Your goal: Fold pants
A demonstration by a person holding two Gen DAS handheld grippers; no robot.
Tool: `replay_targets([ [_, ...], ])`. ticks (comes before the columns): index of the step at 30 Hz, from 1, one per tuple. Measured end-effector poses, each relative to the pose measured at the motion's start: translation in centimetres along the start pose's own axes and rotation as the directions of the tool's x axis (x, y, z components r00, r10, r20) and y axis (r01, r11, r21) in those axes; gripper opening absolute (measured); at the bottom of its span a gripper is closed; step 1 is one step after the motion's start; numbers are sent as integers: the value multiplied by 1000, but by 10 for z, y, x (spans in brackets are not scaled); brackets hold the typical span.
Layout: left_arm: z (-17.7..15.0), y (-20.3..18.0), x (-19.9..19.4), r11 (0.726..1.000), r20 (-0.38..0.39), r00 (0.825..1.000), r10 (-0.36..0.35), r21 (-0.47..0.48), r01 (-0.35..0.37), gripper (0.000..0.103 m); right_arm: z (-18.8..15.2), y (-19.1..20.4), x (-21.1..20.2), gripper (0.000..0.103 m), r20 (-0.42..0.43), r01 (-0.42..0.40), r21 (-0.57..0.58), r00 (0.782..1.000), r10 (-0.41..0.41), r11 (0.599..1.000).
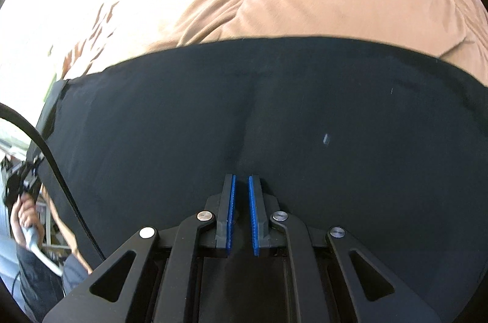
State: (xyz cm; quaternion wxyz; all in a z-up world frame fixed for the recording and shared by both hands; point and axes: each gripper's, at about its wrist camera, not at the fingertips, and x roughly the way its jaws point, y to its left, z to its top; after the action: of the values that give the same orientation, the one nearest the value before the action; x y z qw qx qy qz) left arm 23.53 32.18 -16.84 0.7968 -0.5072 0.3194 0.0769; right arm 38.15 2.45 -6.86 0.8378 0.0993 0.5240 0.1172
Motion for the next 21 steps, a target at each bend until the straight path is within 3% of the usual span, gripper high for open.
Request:
replay_targets([
  [9,-2,4,2,1000,1,1000,2,1,-2,5,43,11,27,3,30,32,7,999,-33,999],
  [14,-2,-1,-2,1000,5,1000,-14,11,14,5,50,22,39,3,40,52,-1,998,-52,999],
  [16,-1,-7,-6,999,10,1000,-24,23,24,5,46,-3,29,3,41,58,-3,998,-57,998],
  [21,4,-35,-19,996,23,998,-65,66,63,5,26,-2,9,3,31,41,2,999,-41,999],
])
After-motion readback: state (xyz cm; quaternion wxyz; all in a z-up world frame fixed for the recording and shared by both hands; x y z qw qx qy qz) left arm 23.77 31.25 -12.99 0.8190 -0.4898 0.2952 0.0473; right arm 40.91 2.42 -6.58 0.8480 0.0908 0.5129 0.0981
